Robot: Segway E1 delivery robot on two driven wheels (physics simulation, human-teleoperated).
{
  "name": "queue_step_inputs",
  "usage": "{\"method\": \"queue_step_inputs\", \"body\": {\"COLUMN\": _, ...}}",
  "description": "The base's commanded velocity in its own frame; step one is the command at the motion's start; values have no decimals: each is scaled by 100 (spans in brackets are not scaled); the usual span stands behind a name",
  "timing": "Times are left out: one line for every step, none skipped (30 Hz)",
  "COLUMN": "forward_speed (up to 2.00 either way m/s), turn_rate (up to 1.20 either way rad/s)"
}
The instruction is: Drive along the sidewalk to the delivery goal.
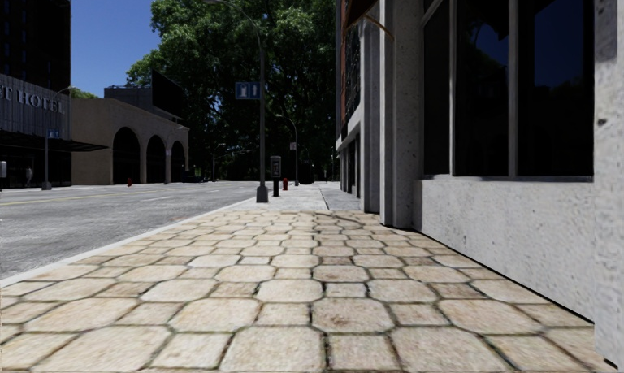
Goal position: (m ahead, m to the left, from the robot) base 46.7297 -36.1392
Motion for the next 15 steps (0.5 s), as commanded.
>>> {"method": "queue_step_inputs", "body": {"forward_speed": 200, "turn_rate": 0}}
{"method": "queue_step_inputs", "body": {"forward_speed": 200, "turn_rate": 0}}
{"method": "queue_step_inputs", "body": {"forward_speed": 200, "turn_rate": 0}}
{"method": "queue_step_inputs", "body": {"forward_speed": 200, "turn_rate": 0}}
{"method": "queue_step_inputs", "body": {"forward_speed": 200, "turn_rate": 0}}
{"method": "queue_step_inputs", "body": {"forward_speed": 200, "turn_rate": 0}}
{"method": "queue_step_inputs", "body": {"forward_speed": 200, "turn_rate": 0}}
{"method": "queue_step_inputs", "body": {"forward_speed": 200, "turn_rate": 0}}
{"method": "queue_step_inputs", "body": {"forward_speed": 200, "turn_rate": 0}}
{"method": "queue_step_inputs", "body": {"forward_speed": 200, "turn_rate": 0}}
{"method": "queue_step_inputs", "body": {"forward_speed": 200, "turn_rate": 0}}
{"method": "queue_step_inputs", "body": {"forward_speed": 200, "turn_rate": 0}}
{"method": "queue_step_inputs", "body": {"forward_speed": 200, "turn_rate": 0}}
{"method": "queue_step_inputs", "body": {"forward_speed": 200, "turn_rate": 0}}
{"method": "queue_step_inputs", "body": {"forward_speed": 200, "turn_rate": 0}}
